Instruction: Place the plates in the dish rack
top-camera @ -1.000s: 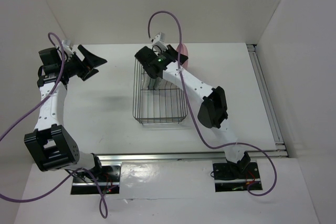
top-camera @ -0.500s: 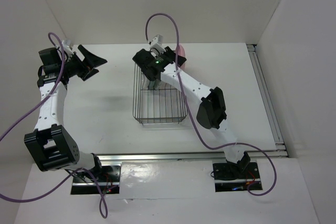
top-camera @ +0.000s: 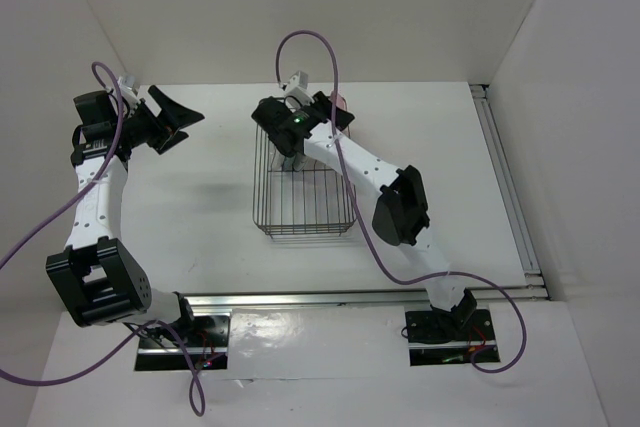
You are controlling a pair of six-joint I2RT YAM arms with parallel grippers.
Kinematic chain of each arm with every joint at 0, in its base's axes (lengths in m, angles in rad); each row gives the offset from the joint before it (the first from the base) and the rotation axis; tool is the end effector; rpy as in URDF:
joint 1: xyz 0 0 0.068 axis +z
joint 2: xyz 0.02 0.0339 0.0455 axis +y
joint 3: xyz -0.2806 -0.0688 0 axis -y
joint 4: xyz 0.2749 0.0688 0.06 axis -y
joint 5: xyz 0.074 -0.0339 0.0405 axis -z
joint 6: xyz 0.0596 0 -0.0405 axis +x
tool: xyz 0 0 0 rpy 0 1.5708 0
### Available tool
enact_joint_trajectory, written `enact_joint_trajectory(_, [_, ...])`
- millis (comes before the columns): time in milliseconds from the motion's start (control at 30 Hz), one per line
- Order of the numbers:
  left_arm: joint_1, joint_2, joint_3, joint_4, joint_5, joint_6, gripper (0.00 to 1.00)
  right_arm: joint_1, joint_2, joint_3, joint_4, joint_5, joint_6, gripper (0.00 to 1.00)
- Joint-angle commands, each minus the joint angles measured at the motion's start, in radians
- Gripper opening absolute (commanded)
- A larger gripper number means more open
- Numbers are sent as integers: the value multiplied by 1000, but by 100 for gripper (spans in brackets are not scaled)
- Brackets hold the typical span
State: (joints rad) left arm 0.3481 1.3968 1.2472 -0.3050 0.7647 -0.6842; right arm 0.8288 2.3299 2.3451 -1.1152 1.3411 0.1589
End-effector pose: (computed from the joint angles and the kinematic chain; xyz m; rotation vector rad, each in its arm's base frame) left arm 0.3500 0.0831 0.3568 -0.5400 1.9498 -0.9829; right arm 0.3988 0.3491 0.3032 -0.2811 1.8992 -1.1027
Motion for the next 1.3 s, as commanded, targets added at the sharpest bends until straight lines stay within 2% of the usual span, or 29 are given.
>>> enact_joint_trajectory(0, [-3, -22, 8, 40, 28, 6, 100, 7, 3, 39, -35, -54, 40, 50])
enact_joint_trajectory(333, [-3, -22, 8, 40, 28, 6, 100, -20, -29, 20, -46, -181, 91, 51])
enact_joint_trajectory(467, [-3, -22, 8, 40, 28, 6, 100, -20, -67, -36, -31, -207, 100, 51])
enact_joint_trajectory(800, [-3, -22, 8, 40, 28, 6, 100, -30, -86, -4, 0, -286, 100, 54])
enact_joint_trajectory(1267, [-3, -22, 8, 40, 18, 6, 100, -19, -227, -21, 141, -454, 39, 59])
